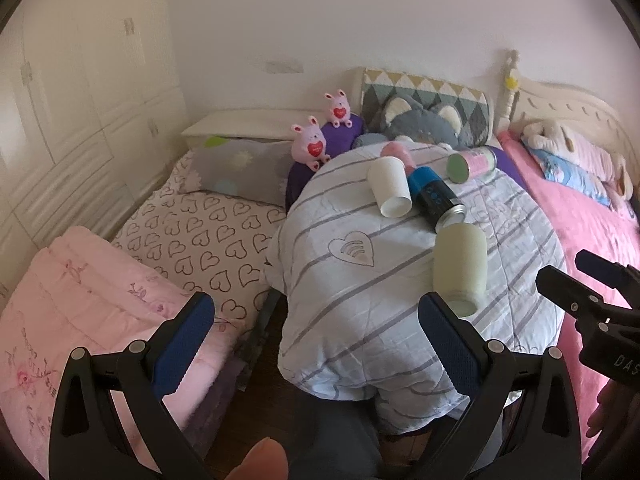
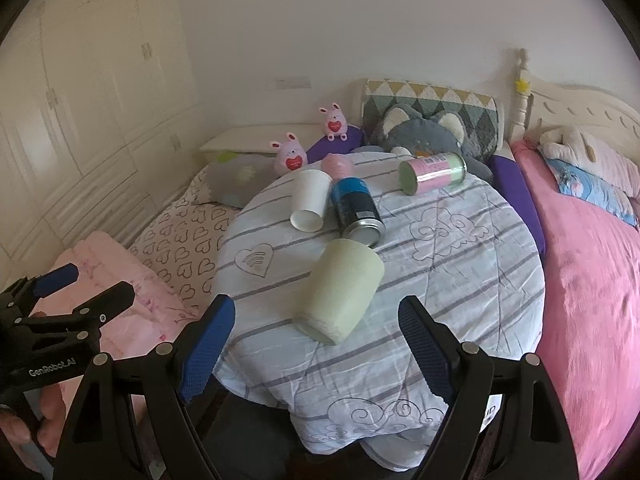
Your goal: Flip cup upright
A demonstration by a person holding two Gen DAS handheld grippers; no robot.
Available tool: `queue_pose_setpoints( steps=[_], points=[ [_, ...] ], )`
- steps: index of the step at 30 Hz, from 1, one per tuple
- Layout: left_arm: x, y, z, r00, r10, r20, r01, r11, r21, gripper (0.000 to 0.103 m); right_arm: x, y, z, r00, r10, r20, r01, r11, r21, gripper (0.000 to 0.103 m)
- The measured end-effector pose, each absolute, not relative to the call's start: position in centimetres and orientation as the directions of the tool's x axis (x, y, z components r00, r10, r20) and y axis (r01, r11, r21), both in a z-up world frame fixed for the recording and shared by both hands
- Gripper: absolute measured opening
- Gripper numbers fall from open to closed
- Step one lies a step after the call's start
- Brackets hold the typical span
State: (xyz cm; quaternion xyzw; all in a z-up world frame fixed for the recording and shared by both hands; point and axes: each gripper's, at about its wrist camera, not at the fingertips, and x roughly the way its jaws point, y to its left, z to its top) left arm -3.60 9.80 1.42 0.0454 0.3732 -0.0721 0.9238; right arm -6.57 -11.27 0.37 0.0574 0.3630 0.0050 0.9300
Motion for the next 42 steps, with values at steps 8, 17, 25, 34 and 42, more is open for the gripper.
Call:
queue_pose_setpoints(
  steps=[8,17,25,34,42],
  points=[
    [-3.4,10.3,0.9,0.708,-0.096,-0.7,0.159,0.987,0.025,0.103,-5.8,-10.4,0.1,0.721,0.057,-0.691,0.026,0.994,0.109,0.085],
    [-1.2,10.6,-0.4,0.69,-0.09,-0.719,0.152,0.988,0.022,0.103,-2.5,-10.6,-2.0,0.664,0.088,-0.742,0.042,0.987,0.155,0.085],
    [2.1,10.0,-2.4,0.654,-0.102,-0.75,0.168,0.986,0.012,0.103,3.1,-13.3,-6.5,0.552,0.13,-0.823,0.152,0.955,0.253,0.085],
    [5.5,9.1,-4.8,0.604,-0.138,-0.785,0.201,0.979,-0.017,0.103,8.1,-16.1,-10.2,0.423,0.162,-0.892,0.282,0.911,0.3,0.085],
    [6.5,9.3,-5.5,0.585,-0.156,-0.796,0.209,0.977,-0.038,0.103,10.6,-15.6,-12.8,0.327,0.167,-0.93,0.256,0.932,0.257,0.085]
  ],
)
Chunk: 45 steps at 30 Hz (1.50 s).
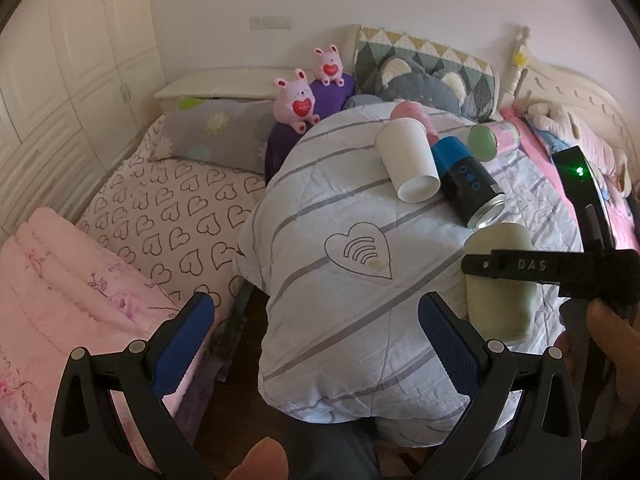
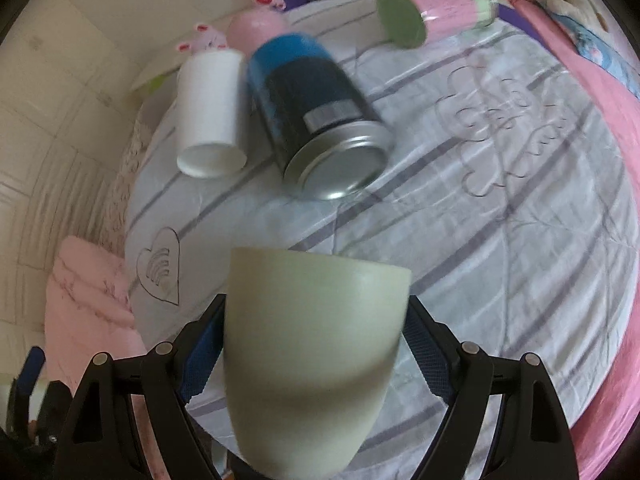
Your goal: Flip cup upright
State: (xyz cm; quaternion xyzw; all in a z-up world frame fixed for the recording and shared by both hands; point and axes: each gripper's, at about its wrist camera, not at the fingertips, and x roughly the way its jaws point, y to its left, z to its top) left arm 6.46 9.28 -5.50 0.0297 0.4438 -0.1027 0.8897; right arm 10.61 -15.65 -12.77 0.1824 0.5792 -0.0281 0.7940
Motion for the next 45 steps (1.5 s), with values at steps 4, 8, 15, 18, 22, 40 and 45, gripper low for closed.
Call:
queue_pose_setpoints(
  steps=[4,8,15,18,22,40,45],
  points=[
    [6.5,9.6,-5.6,0.581,-0.151,-0.8,0.2,0.979,-0.039,0.103,10.6,-14.6,-12.9,0.329,0.156,-0.931,0.202,0.952,0.231,0.082],
    [6.1,10.0,-5.6,0.58,-0.143,-0.802,0.189,0.981,-0.038,0.103,9.7,-14.3,-12.2,0.371,0.163,-0.914,0.164,0.958,0.237,0.082],
    [4.5,9.8,-4.7,0.593,-0.128,-0.795,0.183,0.983,-0.022,0.103,5.7,-14.5,-9.0,0.55,0.176,-0.816,0.072,0.964,0.257,0.081],
    [3.4,9.4,-4.1,0.604,-0.117,-0.788,0.188,0.982,-0.002,0.103,4.1,-14.5,-8.1,0.618,0.166,-0.769,0.052,0.967,0.25,0.08],
    [2.2,8.9,-3.6,0.613,-0.102,-0.784,0.193,0.981,0.023,0.103,2.3,-13.7,-6.9,0.696,0.117,-0.708,0.014,0.984,0.176,0.08],
    [-0.8,7.3,-2.7,0.626,-0.061,-0.777,0.168,0.984,0.058,0.103,0.4,-10.4,-9.4,0.761,-0.037,-0.648,-0.021,0.996,-0.082,0.081],
    [-1.2,7.1,-2.5,0.63,-0.052,-0.775,0.161,0.985,0.065,0.103,0.2,-10.2,-9.4,0.76,-0.024,-0.65,-0.038,0.996,-0.082,0.084]
  ],
)
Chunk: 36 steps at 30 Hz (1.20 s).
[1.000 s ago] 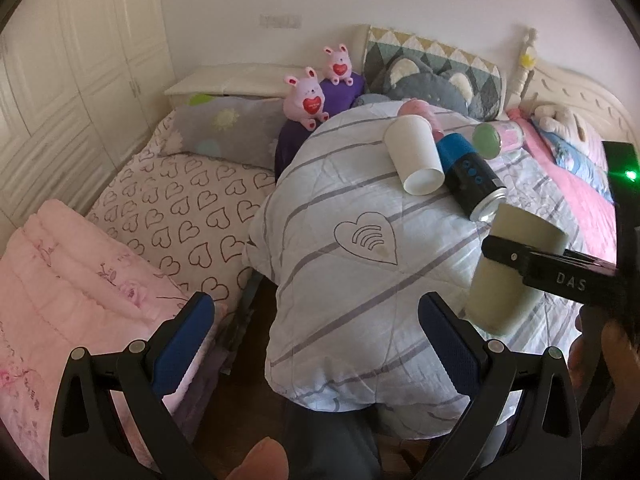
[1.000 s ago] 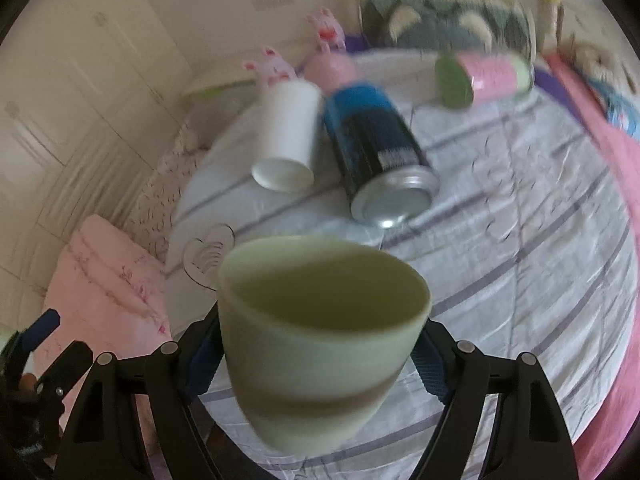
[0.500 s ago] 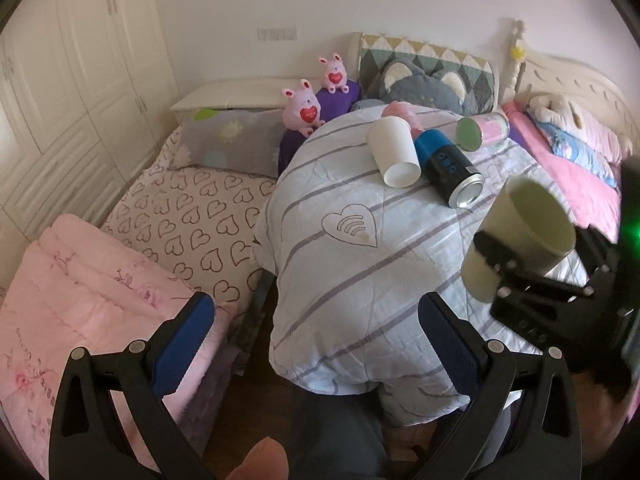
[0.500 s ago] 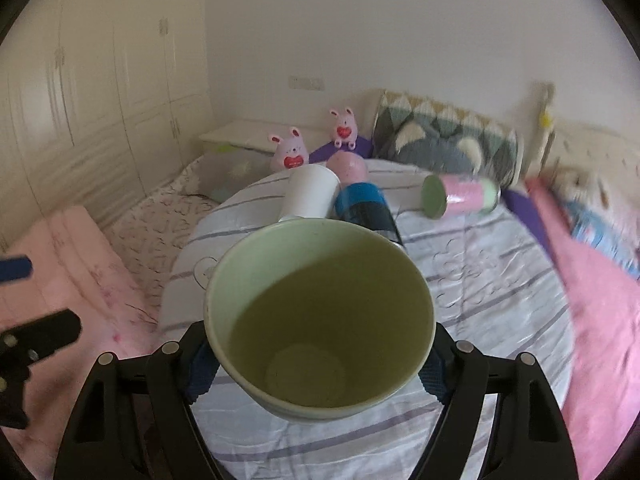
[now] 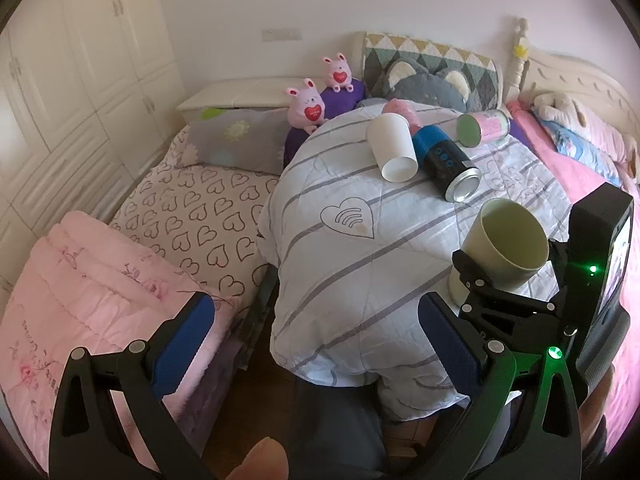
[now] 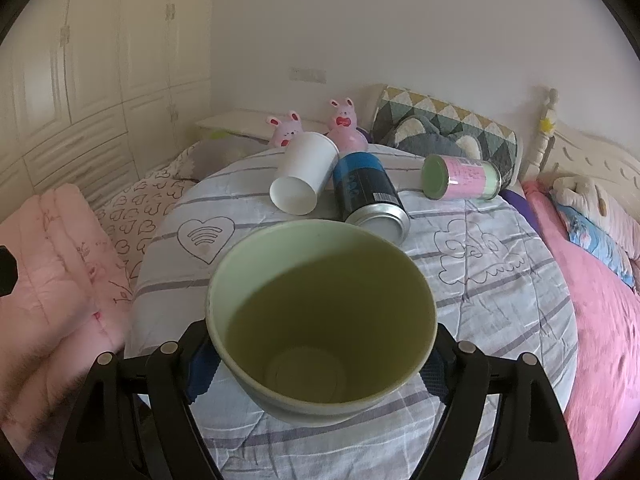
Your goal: Flip cup upright
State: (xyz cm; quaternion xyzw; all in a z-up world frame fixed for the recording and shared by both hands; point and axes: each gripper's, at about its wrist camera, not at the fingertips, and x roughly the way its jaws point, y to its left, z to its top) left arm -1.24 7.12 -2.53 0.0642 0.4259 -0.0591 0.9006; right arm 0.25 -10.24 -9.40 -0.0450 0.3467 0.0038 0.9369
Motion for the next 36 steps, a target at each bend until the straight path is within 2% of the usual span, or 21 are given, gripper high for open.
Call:
queue_pose_setpoints(
  steps=[8,25,36],
  points=[
    [-2.0,7.0,-2.2,0.634,-0.042,-0.773,0.161,0.984,0.078,0.103,-0.6,-10.4,-9.8,0.8,-0.032,-0.599,-0.014,0.997,-0.072,0.085],
    [-5.1,6.1,-0.9,0.663,-0.002,-0.748,0.141,0.982,0.122,0.103,-4.4,-11.3,-8.2,0.912,0.005,-0.411,-0.008,1.0,-0.006,0.085],
    [-6.8,5.3,1.1,0.716,-0.018,-0.698,0.132,0.985,0.11,0.103,-9.1,-12.0,-3.0,0.956,0.02,-0.294,-0.018,1.0,0.009,0.086]
  ],
)
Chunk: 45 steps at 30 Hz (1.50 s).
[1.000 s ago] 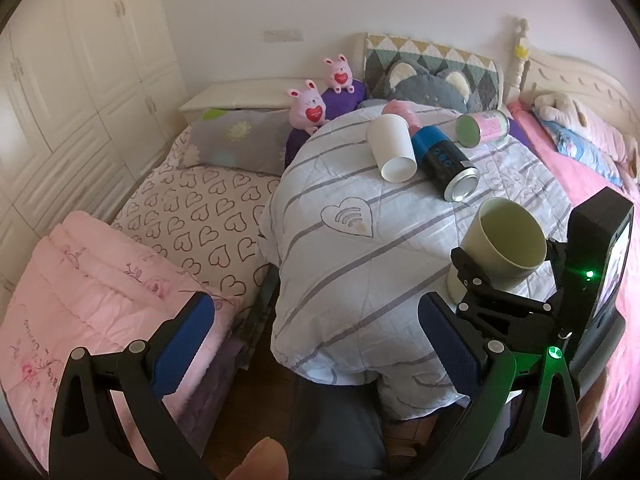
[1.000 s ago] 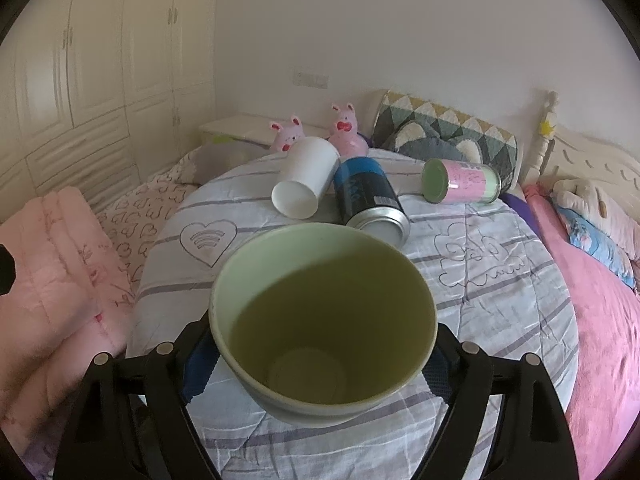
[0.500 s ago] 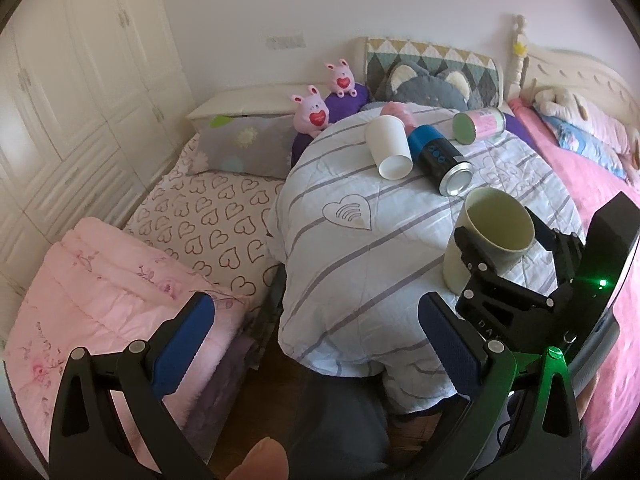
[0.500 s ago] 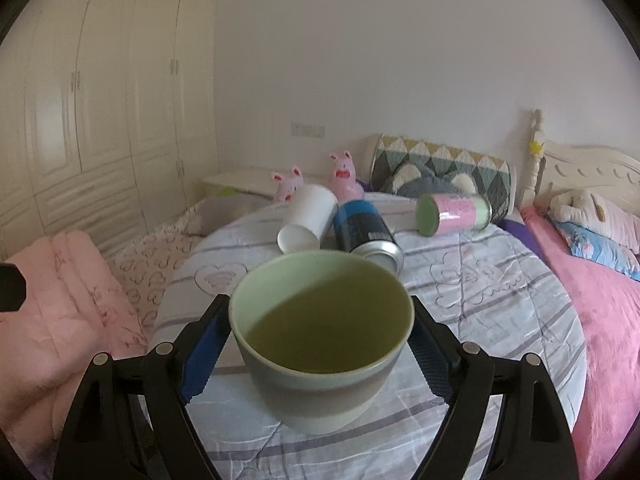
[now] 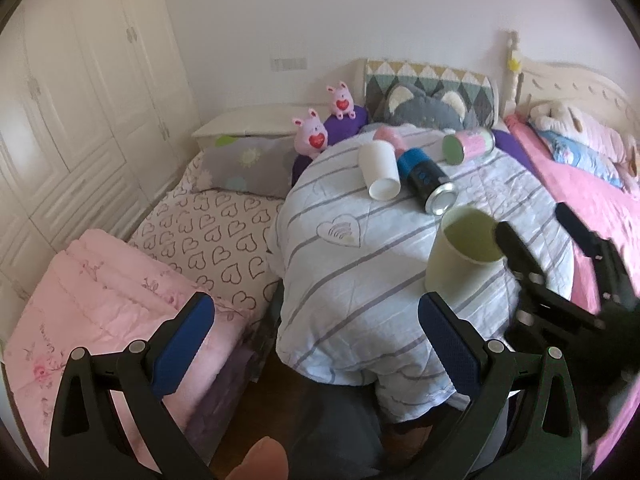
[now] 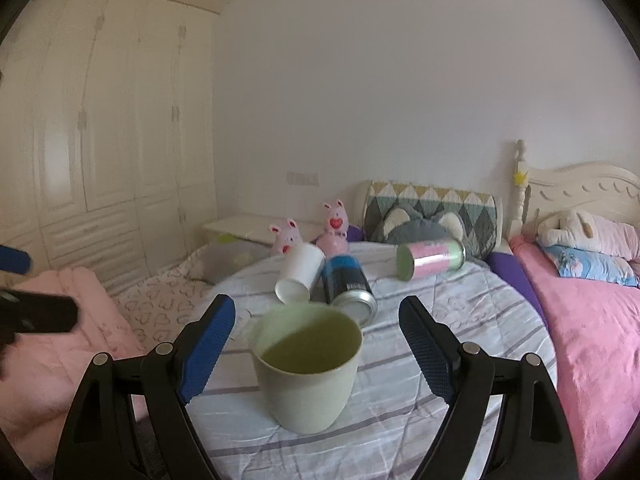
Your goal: Flip cup upright
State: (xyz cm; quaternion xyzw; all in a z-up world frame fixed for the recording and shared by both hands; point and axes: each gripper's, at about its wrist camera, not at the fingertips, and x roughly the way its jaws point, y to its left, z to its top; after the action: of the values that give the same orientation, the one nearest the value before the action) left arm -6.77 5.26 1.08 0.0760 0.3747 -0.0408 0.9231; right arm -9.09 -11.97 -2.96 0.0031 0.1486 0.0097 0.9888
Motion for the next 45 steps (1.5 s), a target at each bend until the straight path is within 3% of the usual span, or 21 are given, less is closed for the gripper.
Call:
queue_pose_setpoints(
  steps=[3,4,5,6,19,28,45],
  points=[
    [-7.1,5.2,1.6,0.737,-0.021,-0.676,0.117,0.988,0.098,0.103,-10.8,-12.0,-0.2,0.951,0.04,-0.307,-0.03,0.999,0.037,0.086],
    [-7.2,5.1,1.7,0.743,-0.02,-0.669,0.113,0.989,0.097,0.103,-11.3,-12.1,0.8,0.946,0.024,-0.324,-0.009,0.999,0.046,0.09],
    [-7.4,5.1,1.8,0.749,-0.018,-0.662,0.109,0.989,0.097,0.103,-11.8,-12.4,1.7,0.94,0.051,-0.337,-0.027,0.997,0.076,0.103],
    [-7.6,5.1,1.9,0.754,-0.023,-0.656,0.107,0.99,0.089,0.103,-12.1,-12.6,2.3,0.938,0.074,-0.34,-0.043,0.994,0.099,0.103],
    [-10.3,5.2,3.2,0.821,-0.042,-0.57,0.095,0.993,0.065,0.103,-16.4,-15.0,5.0,0.916,-0.031,-0.399,0.083,0.99,0.115,0.103],
    [-10.7,4.7,2.6,0.813,-0.05,-0.58,0.113,0.991,0.072,0.103,-15.8,-16.0,3.7,0.882,-0.056,-0.467,0.129,0.984,0.125,0.103],
    [-11.0,4.3,2.7,0.809,-0.061,-0.584,0.128,0.989,0.074,0.103,-15.7,-16.4,3.4,0.862,-0.09,-0.5,0.161,0.982,0.1,0.103]
  ],
)
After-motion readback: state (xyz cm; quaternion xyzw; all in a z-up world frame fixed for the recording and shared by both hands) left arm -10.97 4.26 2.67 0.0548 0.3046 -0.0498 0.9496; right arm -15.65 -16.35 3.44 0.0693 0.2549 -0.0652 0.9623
